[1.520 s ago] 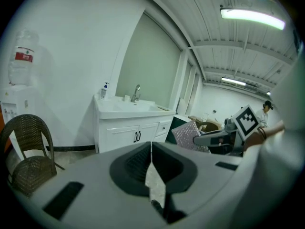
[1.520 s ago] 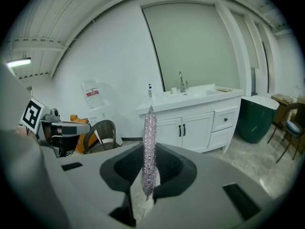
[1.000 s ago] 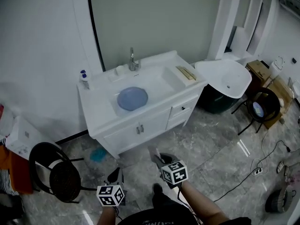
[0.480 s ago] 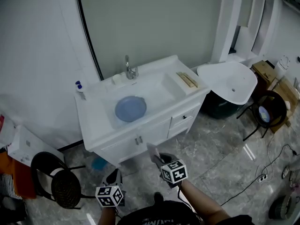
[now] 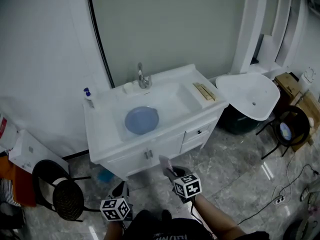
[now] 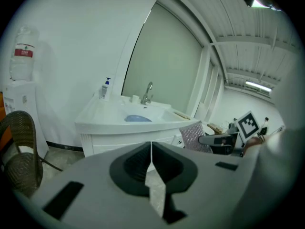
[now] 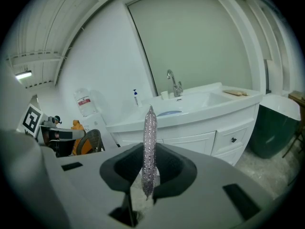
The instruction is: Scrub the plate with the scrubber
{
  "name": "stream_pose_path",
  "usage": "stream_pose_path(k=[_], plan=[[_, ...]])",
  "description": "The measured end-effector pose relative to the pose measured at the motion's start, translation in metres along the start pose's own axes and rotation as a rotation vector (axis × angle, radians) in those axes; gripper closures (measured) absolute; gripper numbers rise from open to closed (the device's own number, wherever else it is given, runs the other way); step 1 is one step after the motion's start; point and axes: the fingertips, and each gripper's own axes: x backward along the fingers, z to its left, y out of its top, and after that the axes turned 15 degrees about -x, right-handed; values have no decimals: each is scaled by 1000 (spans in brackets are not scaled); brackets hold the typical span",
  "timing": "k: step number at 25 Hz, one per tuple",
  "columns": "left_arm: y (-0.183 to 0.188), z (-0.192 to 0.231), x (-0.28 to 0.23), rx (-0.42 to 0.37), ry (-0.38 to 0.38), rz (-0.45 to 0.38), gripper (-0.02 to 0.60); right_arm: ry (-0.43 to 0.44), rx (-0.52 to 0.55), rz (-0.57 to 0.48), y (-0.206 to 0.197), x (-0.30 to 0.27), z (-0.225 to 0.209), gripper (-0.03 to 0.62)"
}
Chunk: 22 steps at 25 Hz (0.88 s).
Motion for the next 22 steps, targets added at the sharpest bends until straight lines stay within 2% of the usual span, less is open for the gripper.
stream_pose_path(k=[3,12,19,22], plan=[[-1,-3,-5,16,-4,9,560,-9,-25,-4,0,4,-7,517],[18,-1,-37,-9,-43,2,560,-35,-54,-34,20,-5,-24,517],[53,9,-84,-34,-81,-30,560,-49,-49,-64,59,-28,-35,517],[69,23,-106,-22,-87,-50,560,-50,-44,-80,80,-44,-39,517]])
